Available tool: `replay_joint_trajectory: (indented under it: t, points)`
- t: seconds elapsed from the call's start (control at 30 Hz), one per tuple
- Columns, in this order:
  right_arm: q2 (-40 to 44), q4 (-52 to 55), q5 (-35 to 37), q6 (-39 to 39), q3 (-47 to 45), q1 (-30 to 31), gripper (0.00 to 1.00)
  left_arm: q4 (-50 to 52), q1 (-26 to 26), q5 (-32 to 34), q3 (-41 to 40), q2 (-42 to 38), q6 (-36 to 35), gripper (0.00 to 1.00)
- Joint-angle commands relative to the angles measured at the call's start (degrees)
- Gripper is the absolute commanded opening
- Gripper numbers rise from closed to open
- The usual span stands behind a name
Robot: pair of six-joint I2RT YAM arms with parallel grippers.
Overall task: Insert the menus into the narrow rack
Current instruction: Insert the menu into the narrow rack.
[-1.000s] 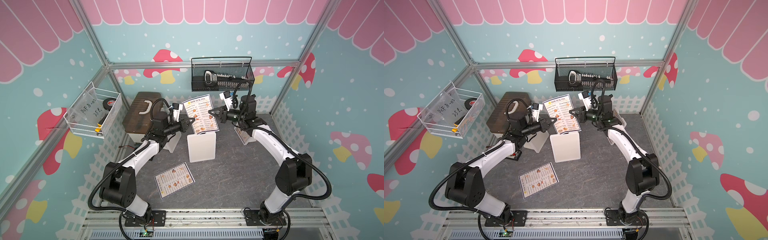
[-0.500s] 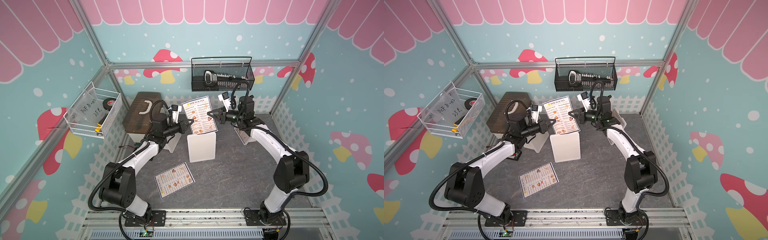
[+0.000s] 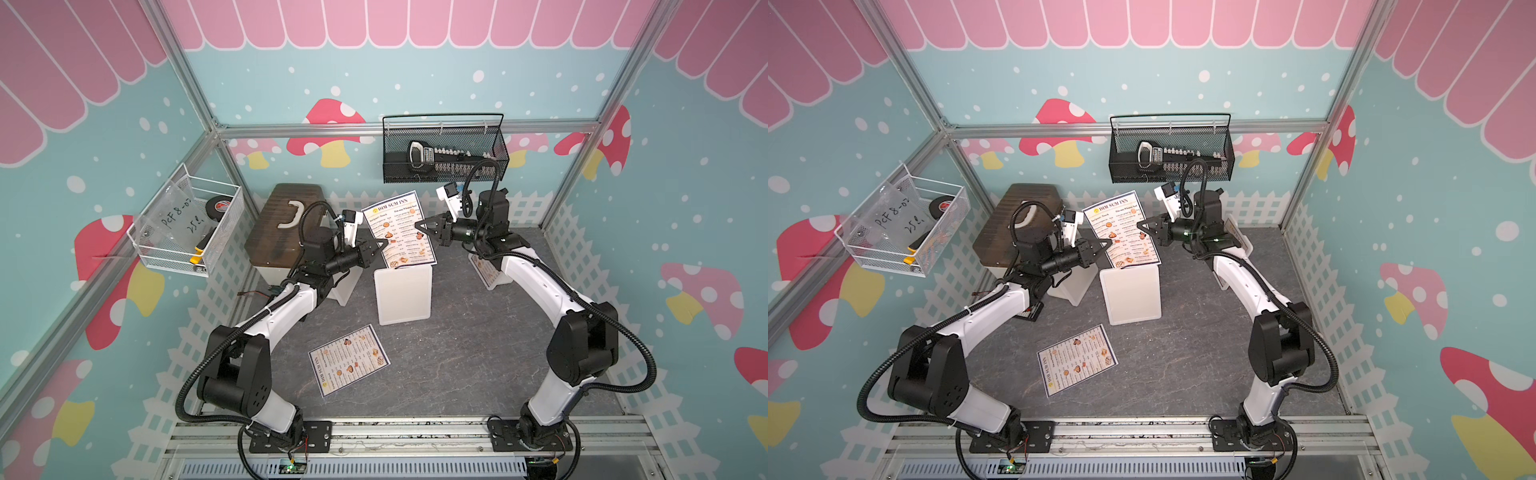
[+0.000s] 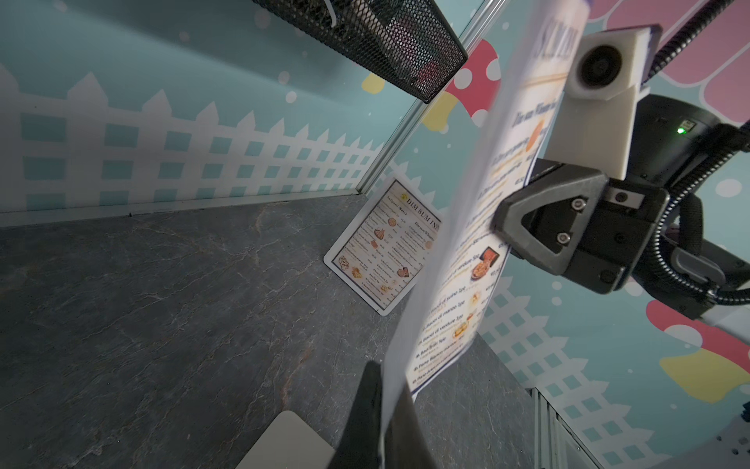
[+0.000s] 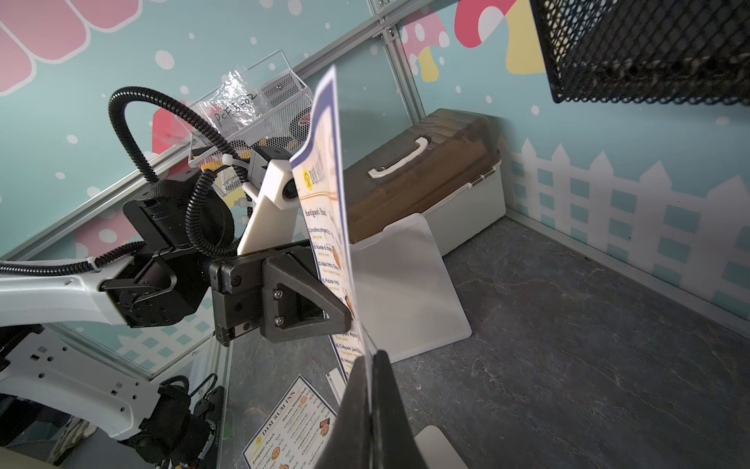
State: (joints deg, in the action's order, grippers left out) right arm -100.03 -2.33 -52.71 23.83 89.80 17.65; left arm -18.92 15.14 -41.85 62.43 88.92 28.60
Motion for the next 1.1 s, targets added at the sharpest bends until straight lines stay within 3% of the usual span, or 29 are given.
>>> replay_joint_trajectory:
  t: [0.0, 1.07]
  points:
    - [2.1, 0.9, 0.6, -1.8, 2.0, -1.3, 0.00, -1.8, 0.7, -1.2, 2.3, 0.6, 1.5, 0.00]
    - [1.9, 6.4, -0.5, -8.4, 1.6, -4.0, 0.00, -1.5, 2.6, -2.5, 4.8, 4.0, 1.8, 0.00]
